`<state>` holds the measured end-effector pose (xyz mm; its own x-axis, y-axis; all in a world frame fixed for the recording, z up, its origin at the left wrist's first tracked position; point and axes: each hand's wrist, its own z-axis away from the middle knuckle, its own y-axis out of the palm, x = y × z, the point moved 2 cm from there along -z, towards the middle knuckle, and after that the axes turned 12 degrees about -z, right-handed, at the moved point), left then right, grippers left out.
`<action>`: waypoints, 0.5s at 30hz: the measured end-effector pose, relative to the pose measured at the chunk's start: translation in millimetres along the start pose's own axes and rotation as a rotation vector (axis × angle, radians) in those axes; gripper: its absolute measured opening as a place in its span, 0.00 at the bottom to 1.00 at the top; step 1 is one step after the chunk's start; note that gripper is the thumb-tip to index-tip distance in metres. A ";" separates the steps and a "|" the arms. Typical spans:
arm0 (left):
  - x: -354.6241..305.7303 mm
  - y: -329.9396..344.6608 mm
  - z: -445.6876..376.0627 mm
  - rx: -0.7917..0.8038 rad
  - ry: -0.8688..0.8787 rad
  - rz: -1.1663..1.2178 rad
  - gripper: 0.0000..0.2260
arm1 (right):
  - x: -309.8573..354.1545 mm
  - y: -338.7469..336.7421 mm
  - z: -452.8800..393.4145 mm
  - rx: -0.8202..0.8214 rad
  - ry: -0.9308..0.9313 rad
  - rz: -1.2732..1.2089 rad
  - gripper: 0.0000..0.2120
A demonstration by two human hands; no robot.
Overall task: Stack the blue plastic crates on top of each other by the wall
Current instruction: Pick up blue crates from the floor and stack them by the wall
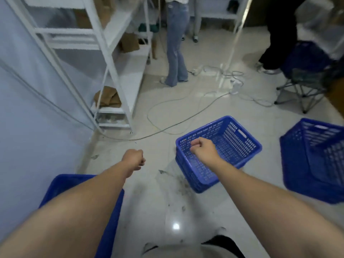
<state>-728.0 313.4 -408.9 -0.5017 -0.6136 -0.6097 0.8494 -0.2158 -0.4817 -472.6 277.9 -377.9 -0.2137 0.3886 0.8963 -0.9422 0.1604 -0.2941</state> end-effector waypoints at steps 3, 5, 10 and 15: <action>-41.2 77.7 29.0 0.058 0.046 -0.012 0.09 | -31.4 -75.5 12.2 -0.018 0.015 -0.027 0.08; -66.4 135.3 49.0 0.074 0.067 -0.009 0.10 | -56.3 -127.6 20.2 -0.018 0.023 -0.016 0.11; -125.4 275.0 93.5 0.049 0.084 0.102 0.11 | -103.9 -262.2 39.6 -0.097 0.051 -0.224 0.08; -165.5 349.7 112.7 0.002 0.089 0.052 0.10 | -126.9 -364.5 35.6 -0.146 0.072 -0.174 0.17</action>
<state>-329.5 254.0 -405.5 -0.4696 -0.5541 -0.6874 0.8749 -0.1873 -0.4467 -111.2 137.8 -372.5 -0.0271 0.4066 0.9132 -0.9150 0.3579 -0.1865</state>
